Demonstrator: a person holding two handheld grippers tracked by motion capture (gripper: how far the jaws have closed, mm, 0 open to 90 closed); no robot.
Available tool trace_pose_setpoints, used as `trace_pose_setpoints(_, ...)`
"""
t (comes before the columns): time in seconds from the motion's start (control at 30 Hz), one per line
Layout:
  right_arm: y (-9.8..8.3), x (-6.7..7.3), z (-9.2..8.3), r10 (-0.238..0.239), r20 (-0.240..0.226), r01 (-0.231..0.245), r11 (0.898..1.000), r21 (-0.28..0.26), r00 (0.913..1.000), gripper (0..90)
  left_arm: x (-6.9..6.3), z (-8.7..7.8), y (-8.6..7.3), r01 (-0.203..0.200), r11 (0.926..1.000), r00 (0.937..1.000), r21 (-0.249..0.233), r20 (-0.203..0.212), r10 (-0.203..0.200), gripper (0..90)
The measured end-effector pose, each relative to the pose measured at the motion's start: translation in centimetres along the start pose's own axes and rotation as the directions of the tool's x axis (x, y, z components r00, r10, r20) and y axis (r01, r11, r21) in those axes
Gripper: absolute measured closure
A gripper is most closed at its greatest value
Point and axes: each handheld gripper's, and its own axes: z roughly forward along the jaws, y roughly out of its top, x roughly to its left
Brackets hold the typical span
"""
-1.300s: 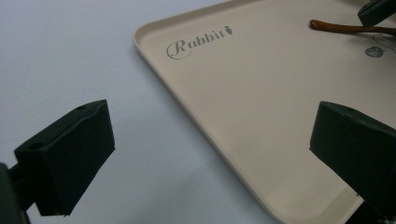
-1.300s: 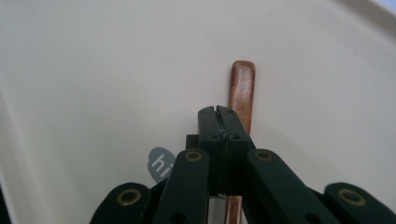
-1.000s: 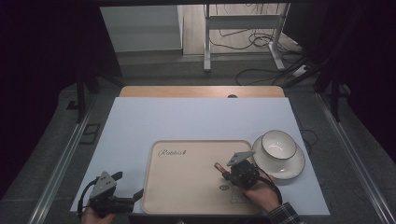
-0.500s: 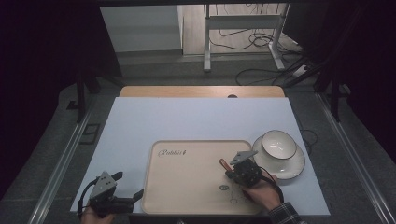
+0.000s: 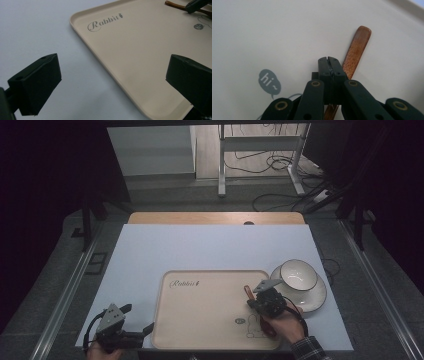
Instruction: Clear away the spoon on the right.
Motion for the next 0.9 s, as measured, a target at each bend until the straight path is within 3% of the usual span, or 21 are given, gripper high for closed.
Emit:
trace_pose_setpoints(0.43, -0.7, -1.6, -0.7, 0.046, 0.039, -0.046, 0.999, -0.006, 0.9982, 89.5, 0.0, 0.0, 0.0, -0.001, 1.0, 1.0, 0.002, 0.001, 0.001, 0.0)
trace_pose_setpoints(0.9, -1.2, -2.4, -1.0, 0.079, 0.056, -0.078, 0.997, -0.009, 0.9953, 89.5, 0.0, 0.0, 0.0, 0.0, 1.0, 1.0, 0.004, 0.003, 0.0, 0.0)
